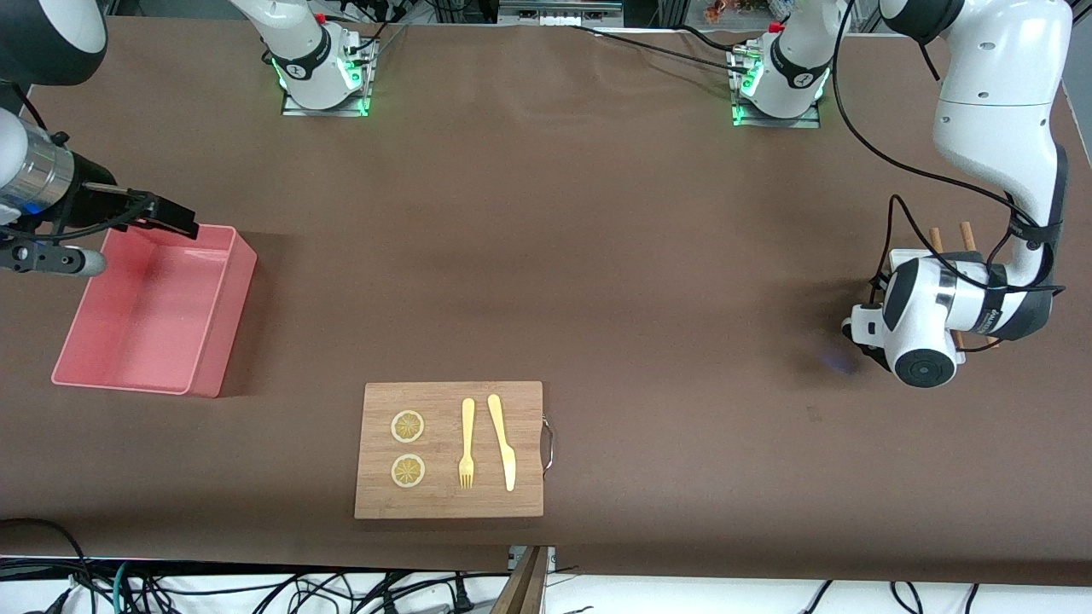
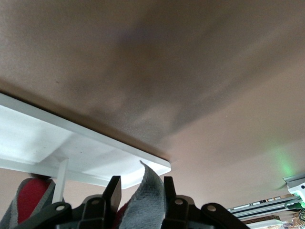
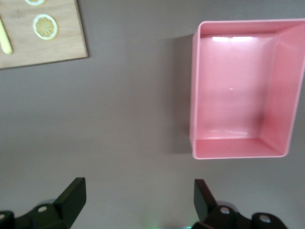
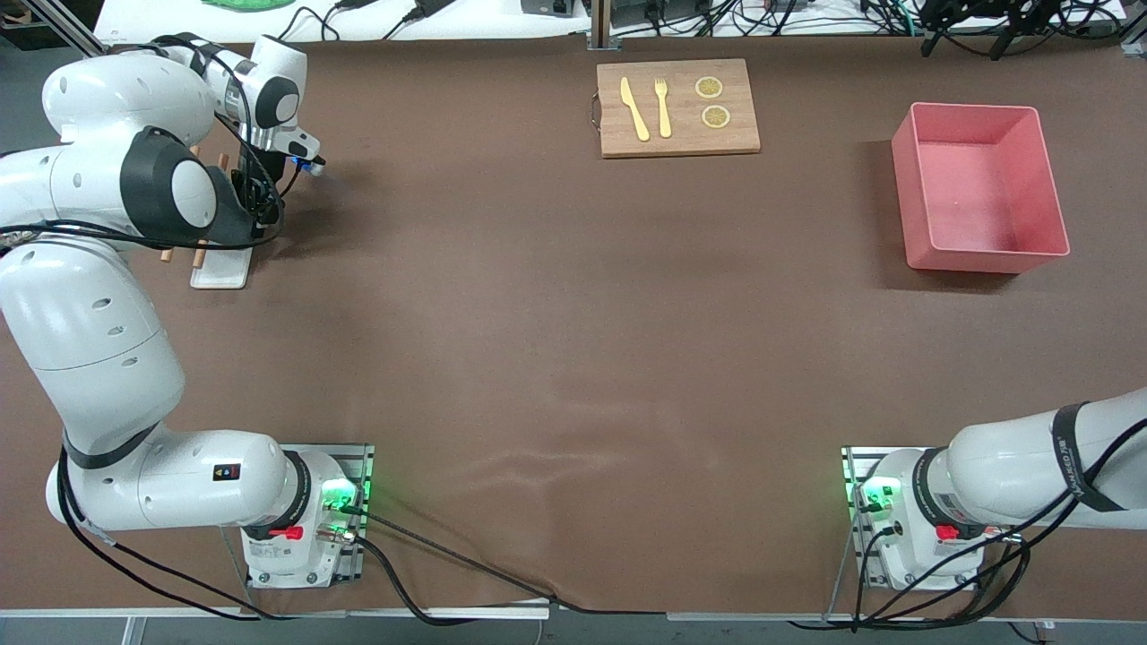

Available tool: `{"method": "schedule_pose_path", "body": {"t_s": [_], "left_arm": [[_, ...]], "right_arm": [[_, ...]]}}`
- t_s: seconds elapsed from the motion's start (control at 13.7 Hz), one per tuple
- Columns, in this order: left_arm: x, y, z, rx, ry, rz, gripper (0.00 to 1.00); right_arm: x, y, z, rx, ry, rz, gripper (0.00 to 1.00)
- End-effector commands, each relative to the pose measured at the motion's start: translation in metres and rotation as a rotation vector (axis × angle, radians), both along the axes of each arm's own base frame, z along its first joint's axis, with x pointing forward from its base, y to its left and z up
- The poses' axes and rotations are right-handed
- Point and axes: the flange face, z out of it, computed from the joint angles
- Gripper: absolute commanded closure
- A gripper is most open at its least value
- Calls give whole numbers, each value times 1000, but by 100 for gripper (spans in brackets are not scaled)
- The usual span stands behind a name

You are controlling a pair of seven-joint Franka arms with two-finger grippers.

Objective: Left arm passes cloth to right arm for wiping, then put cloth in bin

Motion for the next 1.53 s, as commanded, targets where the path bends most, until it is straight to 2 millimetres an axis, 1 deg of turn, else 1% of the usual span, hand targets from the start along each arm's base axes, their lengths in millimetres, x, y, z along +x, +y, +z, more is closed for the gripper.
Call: {"method": "schedule_pose_path", "body": {"t_s": [0.0,0.29,0.44,0.58,0.73,0.8,0.95,1.1,1.17,1.32,1.39,1.46], "left_arm": [[6,3,10,-16,22,-42,84],[10,0,22,-7,37,-33,100],[14,0,31,-12,34,-18,100],[18,-4,53,-15,10,-13,100],[19,-15,82,-39,-9,8,100],[18,-24,99,-62,-17,21,100],[16,-42,132,-73,-30,7,100],[17,-55,171,-74,-40,8,100],[19,-64,192,-87,-41,15,100],[21,-76,248,-147,-78,62,100],[24,-87,273,-186,-116,73,100],[25,-97,290,-230,-147,79,100]], "right_arm": [[0,12,-1,13,-1,-84,0],[-1,13,-2,9,12,-103,0],[-1,14,-2,9,15,-114,0],[-1,17,-2,31,19,-163,0],[-1,24,-2,56,21,-219,0],[-1,34,-2,70,26,-239,0],[-1,46,-6,74,37,-289,0],[1,51,-5,93,31,-323,0],[2,51,-10,98,43,-332,0],[7,56,-16,146,54,-350,0],[11,61,-19,190,66,-401,0],[15,64,-24,218,82,-453,0]]}}
